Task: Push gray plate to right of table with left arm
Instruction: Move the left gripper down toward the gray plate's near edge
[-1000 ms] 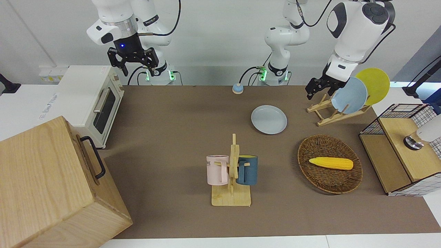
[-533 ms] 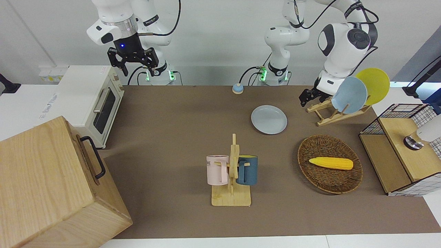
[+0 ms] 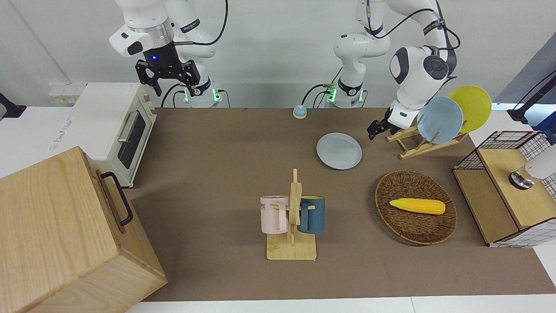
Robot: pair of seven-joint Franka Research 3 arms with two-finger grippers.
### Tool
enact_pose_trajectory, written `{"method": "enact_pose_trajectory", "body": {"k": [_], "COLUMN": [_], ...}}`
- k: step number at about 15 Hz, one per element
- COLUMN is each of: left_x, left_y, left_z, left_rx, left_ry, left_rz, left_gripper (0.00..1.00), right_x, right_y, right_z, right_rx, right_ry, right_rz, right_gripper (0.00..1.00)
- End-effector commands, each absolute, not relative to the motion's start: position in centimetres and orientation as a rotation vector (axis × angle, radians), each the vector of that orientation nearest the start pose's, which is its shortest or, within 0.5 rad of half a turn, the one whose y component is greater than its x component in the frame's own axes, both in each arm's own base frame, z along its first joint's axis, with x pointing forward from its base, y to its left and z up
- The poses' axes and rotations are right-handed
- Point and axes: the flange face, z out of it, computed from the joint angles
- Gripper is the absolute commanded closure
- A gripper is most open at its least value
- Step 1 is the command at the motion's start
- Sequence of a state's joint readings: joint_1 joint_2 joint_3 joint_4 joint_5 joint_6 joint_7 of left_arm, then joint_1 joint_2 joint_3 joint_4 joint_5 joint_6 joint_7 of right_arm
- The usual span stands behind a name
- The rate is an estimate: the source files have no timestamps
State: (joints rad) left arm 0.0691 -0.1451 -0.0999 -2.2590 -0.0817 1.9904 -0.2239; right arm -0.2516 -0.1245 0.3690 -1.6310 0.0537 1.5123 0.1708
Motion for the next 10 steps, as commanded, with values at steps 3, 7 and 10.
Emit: {"method": "enact_pose_trajectory", "body": {"k": [3,7,10], "left_x": [44.7,42.8,42.7], "left_y": [-2.5,-3.4,-4.0], "left_z": [36.2,32.9,32.3], "left_rx": [-3.210,-3.226,-3.227], "left_ry": [-0.459,-0.502,-0.489], "left_rz": [0.210,0.234,0.238], "left_gripper": [0.02,0.02,0.03], "right_x": [49.8,49.8,49.8], "right_y": [7.8,7.8,7.8], "right_z": [65.2,65.2,65.2], "right_rx": [-3.122,-3.122,-3.122], "right_ry": [0.115,0.115,0.115], "right_rz": [0.012,0.012,0.012], "right_gripper": [0.005,0.005,0.005]}}
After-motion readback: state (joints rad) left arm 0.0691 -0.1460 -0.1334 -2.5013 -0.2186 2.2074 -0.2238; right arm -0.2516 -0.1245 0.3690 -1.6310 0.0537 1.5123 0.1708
